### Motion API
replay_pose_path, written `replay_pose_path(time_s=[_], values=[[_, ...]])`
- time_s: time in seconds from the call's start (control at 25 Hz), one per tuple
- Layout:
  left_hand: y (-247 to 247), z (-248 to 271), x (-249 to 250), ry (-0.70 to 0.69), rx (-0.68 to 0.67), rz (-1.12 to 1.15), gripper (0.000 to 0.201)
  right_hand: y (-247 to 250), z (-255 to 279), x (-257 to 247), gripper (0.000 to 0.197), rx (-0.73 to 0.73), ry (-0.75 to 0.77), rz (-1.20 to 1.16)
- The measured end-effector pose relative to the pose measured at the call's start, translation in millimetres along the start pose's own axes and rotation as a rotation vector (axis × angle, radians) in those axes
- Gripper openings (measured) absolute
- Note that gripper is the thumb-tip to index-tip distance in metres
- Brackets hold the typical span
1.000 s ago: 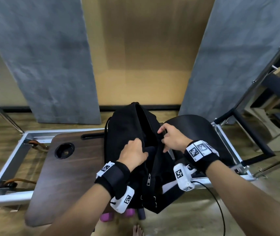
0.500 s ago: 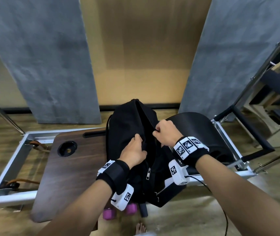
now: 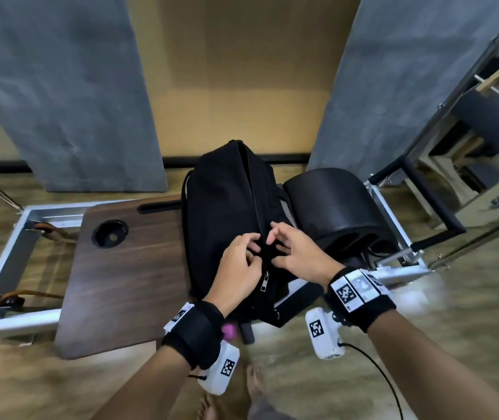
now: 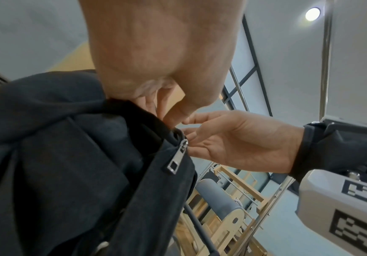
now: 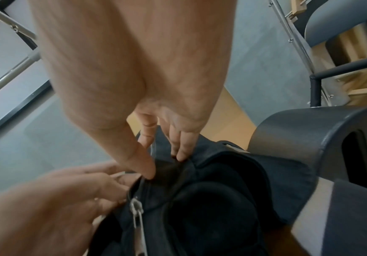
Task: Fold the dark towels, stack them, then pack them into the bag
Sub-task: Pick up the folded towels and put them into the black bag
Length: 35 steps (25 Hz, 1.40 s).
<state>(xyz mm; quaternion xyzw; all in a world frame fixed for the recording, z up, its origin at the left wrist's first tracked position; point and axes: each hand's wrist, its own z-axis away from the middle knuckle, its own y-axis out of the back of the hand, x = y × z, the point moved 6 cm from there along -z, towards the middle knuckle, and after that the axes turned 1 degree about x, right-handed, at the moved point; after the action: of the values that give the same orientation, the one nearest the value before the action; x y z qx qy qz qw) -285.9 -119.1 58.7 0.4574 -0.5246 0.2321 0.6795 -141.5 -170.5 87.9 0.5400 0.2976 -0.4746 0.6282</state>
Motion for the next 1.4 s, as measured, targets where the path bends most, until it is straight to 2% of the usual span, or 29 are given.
replay_pose_path(time_s=[0.08,0.2,0.28,0.36,0.44,0.52,0.64,0.8,0.96,1.04,1.16,1.4], values=[[0.5,14.0,1.8,0.001,-0.025,0.045,0.054,-5.2,8.9,3.0,0.046,0.016,0.034,0.003],[3.5,31.9,9.9,-0.050,-0.025,0.073,0.063,0.2,22.3,-5.5,0.035,0.111,0.163,0.062],[3.7,41.3,16.1,-0.093,-0.021,0.034,0.068,6.7,37.3,-13.4,0.029,0.207,0.271,0.163],[3.1,49.4,20.0,-0.127,-0.017,-0.040,0.071,5.5,55.3,-16.8,0.026,0.242,0.346,0.346],[2.5,58.3,23.2,-0.166,0.000,-0.088,0.068,-5.1,69.1,-12.3,0.029,0.184,0.346,0.546],[1.1,65.4,25.5,-0.183,0.028,-0.110,0.063,-16.1,73.3,-5.0,0.040,0.139,0.302,0.717],[-1.0,71.5,27.5,-0.172,0.071,-0.125,0.057,-28.3,66.8,-4.4,0.044,0.147,0.281,0.860],[-2.0,77.0,26.7,-0.164,0.108,-0.183,0.049,-32.3,64.8,-5.2,0.026,0.101,0.300,0.779],[-8.6,79.7,25.9,-0.189,0.161,-0.341,0.033,-16.7,68.4,-10.7,0.019,0.142,0.396,0.612],[-12.9,80.6,27.4,-0.193,0.261,-0.476,0.034,-6.1,67.4,-14.9,0.014,0.183,0.420,0.470],[-16.6,79.8,32.2,-0.153,0.399,-0.578,0.041,6.9,60.5,-15.0,0.009,0.203,0.378,0.308],[-27.8,73.3,39.1,-0.076,0.414,-0.764,0.036,10.0,54.2,-15.0,0.011,0.157,0.365,0.323]])
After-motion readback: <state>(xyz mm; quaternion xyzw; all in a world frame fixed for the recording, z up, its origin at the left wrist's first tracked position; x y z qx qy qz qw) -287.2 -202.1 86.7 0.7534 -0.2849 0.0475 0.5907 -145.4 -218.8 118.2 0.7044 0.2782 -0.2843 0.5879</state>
